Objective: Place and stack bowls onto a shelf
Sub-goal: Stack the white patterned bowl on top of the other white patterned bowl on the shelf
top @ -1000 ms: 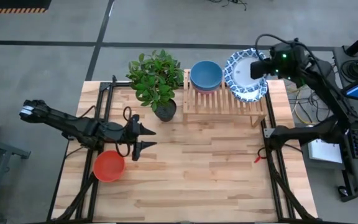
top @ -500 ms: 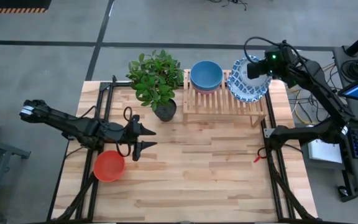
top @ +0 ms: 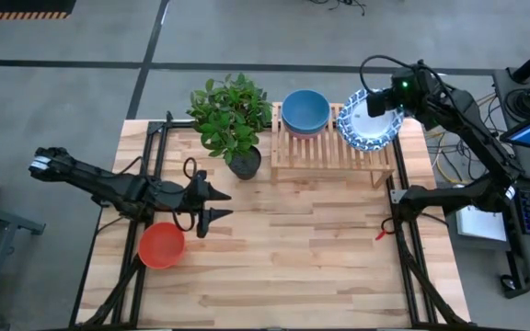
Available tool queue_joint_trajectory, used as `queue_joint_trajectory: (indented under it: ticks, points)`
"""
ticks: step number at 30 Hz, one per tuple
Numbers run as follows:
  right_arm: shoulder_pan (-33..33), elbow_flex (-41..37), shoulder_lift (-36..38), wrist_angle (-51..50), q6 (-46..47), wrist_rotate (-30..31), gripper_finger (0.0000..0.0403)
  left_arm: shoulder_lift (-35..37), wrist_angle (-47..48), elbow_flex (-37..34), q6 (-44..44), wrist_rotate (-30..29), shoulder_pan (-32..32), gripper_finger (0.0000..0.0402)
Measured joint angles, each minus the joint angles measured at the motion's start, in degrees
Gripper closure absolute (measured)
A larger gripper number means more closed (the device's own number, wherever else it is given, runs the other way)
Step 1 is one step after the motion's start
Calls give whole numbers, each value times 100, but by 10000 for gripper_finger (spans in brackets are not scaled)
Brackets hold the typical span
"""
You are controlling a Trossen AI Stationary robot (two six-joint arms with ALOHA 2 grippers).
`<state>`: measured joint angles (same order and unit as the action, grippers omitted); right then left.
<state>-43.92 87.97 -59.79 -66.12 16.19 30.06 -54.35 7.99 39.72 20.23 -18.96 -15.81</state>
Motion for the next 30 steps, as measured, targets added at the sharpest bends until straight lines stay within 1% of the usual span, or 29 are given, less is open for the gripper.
queue_joint_trajectory:
  ticks: [5, 9, 13, 18, 27, 30]
  points:
    - [0, -173, 0, -134, -88, -7, 338, -34, -36, 0, 28, 0, 0, 217]
    - [4, -529, 33, -128, -108, -48, 369, -80, -37, 0, 26, 0, 0, 217]
    - [16, -953, 42, -72, -123, -48, 390, -96, -37, 0, 21, 0, 0, 217]
    - [15, -1257, 53, 153, -220, 113, 394, -96, -59, 0, -22, 0, 4, 217]
    - [15, -1206, 160, 230, -355, 144, 394, -96, -218, 0, -24, -25, 8, 217]
    - [15, -1175, 256, 228, -426, 101, 394, -96, -288, 0, 30, -135, 9, 217]
